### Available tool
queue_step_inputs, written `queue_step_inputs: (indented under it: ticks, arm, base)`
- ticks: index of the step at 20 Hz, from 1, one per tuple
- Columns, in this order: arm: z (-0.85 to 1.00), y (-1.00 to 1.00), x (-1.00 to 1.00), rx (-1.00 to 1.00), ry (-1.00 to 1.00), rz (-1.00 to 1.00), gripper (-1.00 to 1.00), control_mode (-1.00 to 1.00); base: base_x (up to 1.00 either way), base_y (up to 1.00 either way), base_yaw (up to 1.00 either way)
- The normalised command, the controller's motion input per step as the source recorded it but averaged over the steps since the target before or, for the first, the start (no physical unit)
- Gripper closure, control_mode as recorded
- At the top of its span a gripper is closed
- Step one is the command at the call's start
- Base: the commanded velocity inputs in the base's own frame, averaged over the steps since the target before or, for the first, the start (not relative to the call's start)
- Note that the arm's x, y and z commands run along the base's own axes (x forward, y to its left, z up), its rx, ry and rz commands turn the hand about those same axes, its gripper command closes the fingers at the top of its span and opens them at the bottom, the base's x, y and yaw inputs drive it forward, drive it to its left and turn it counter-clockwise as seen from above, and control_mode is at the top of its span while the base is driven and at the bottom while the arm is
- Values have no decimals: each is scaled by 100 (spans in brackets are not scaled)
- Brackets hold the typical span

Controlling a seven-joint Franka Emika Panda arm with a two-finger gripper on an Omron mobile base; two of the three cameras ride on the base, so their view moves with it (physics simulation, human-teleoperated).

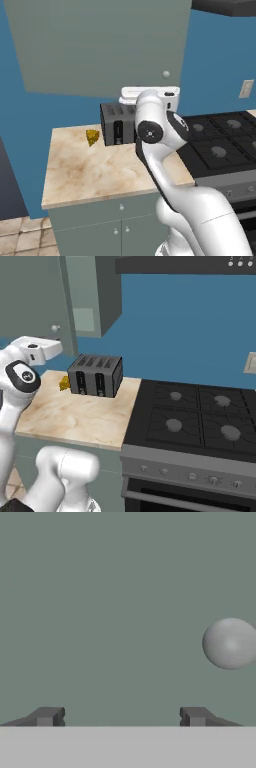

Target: Close all open cabinet doors.

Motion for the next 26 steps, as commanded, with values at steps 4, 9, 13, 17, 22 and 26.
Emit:
queue_step_inputs:
  ticks: [4, 9, 13, 17, 22, 26]
  arm:
    - [0, -27, 72, 0, 0, 3, -100, -100]
    - [0, -23, 67, 0, 0, 1, -100, -100]
    - [0, -19, 53, 0, 0, 1, -100, -100]
    - [0, -6, 33, 0, 0, 0, -100, -100]
    - [0, 0, 15, 0, 0, 0, -100, -100]
    - [0, 0, 20, 0, 0, 0, -100, -100]
  base:
    - [0, 0, 0]
    - [0, 0, 0]
    - [0, 0, 0]
    - [0, 0, 0]
    - [0, 0, 0]
    - [0, 0, 0]
